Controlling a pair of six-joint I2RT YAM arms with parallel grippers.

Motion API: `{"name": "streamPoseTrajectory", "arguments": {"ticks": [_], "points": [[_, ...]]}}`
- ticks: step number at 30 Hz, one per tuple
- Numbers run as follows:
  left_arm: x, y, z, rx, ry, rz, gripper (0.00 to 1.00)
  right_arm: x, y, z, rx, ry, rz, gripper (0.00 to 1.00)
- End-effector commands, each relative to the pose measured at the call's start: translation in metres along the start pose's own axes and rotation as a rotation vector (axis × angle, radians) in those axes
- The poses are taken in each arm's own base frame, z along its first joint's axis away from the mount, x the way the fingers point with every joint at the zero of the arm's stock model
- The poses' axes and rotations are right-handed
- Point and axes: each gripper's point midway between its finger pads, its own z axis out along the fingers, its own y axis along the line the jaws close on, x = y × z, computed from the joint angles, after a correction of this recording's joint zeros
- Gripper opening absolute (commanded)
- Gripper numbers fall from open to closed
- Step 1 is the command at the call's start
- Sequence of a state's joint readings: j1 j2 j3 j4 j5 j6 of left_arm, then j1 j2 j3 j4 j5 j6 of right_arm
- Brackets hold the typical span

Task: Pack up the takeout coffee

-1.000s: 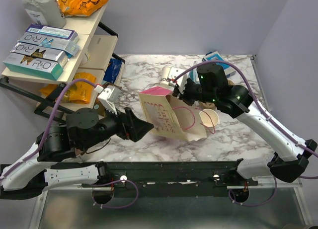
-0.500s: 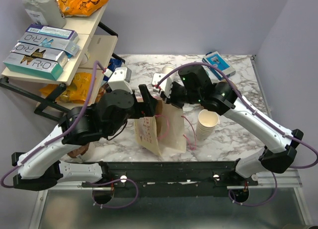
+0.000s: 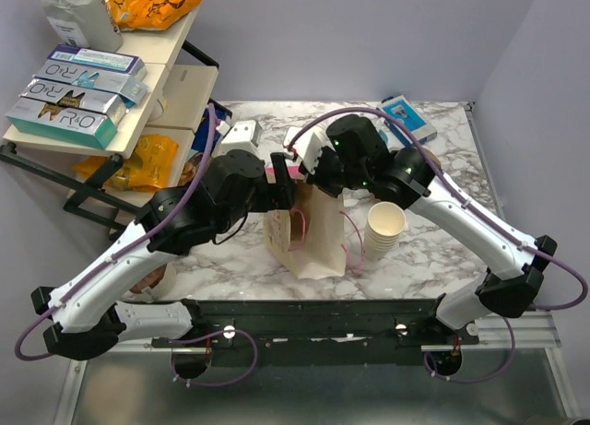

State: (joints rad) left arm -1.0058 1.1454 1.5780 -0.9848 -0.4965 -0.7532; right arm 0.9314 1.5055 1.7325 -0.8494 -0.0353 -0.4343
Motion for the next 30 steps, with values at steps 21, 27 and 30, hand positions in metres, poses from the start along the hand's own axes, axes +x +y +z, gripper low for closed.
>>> {"name": "streamPoseTrajectory", "arguments": {"ticks": [21, 27, 30], "points": [[0.049, 0.036, 0.053, -0.087, 0.089, -0.052, 0.08, -0.02, 0.022, -0.004, -0.075, -0.12, -0.064, 0.08], [0.049, 0.056, 0.04, -0.231, 0.097, -0.173, 0.0, -0.031, -0.005, -0.01, 0.069, -0.135, 0.043, 0.49], [0.056, 0.06, 0.041, -0.265, 0.118, -0.211, 0.0, -0.044, -0.022, -0.027, 0.166, -0.193, 0.128, 0.64]]}}
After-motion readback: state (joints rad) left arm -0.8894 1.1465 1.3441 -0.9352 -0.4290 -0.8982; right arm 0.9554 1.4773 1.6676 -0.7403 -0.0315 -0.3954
